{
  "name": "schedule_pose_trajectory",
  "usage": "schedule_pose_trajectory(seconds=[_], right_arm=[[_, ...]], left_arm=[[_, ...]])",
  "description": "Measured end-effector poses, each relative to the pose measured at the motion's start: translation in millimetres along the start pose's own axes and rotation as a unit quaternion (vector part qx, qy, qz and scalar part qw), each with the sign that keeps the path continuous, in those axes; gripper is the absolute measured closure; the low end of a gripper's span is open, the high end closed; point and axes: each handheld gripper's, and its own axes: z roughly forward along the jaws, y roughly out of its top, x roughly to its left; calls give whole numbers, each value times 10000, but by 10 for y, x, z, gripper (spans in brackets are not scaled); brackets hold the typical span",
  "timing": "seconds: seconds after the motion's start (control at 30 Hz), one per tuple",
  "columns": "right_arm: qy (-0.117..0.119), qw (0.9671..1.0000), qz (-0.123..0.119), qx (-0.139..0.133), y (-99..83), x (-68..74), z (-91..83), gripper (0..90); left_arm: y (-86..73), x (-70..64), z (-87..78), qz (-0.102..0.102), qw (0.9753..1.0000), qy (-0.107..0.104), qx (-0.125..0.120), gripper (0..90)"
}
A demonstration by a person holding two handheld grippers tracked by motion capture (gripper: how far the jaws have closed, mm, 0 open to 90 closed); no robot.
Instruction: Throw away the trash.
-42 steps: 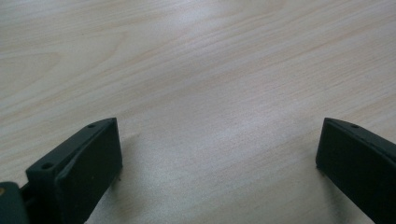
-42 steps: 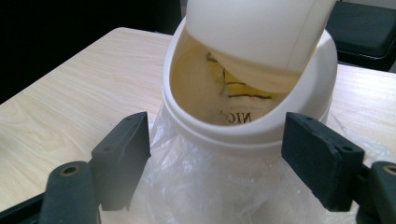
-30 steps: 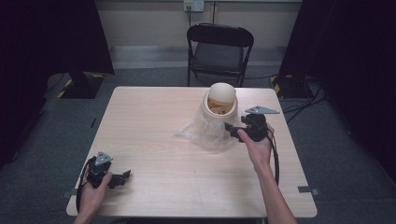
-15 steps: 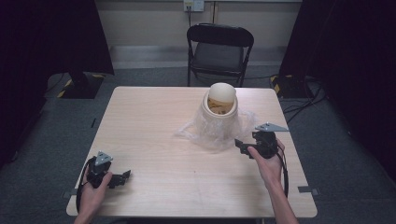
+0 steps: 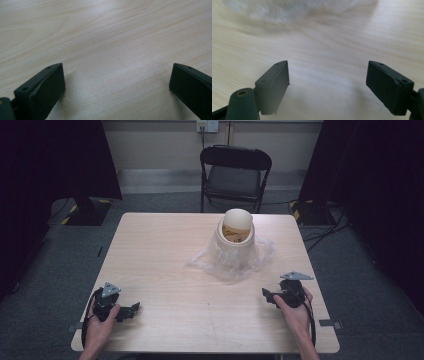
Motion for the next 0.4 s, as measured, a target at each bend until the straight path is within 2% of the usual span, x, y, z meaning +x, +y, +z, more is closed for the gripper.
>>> schedule_pose_trajectory(seconds=[0.1, 0.17, 0.2, 0.3, 0.4], right_arm=[[-56, 9999, -9, 157, -89, -19, 55, 185], [-214, 9996, -157, 134, -117, -6, 85, 178], [-254, 9995, -153, 120, -118, 7, 90, 171], [-278, 9995, -165, -41, -156, 16, 104, 150], [-272, 9995, -164, -42, -157, 14, 103, 150]], left_arm=[[0, 0, 0, -2, 10000, 0, -2, 0], [0, 0, 0, 0, 10000, 0, 0, 0], [0, 0, 0, -1, 10000, 0, 0, 0], [0, -1, 0, -4, 10000, -3, -1, 0], [0, 0, 0, -2, 10000, 0, -1, 0]])
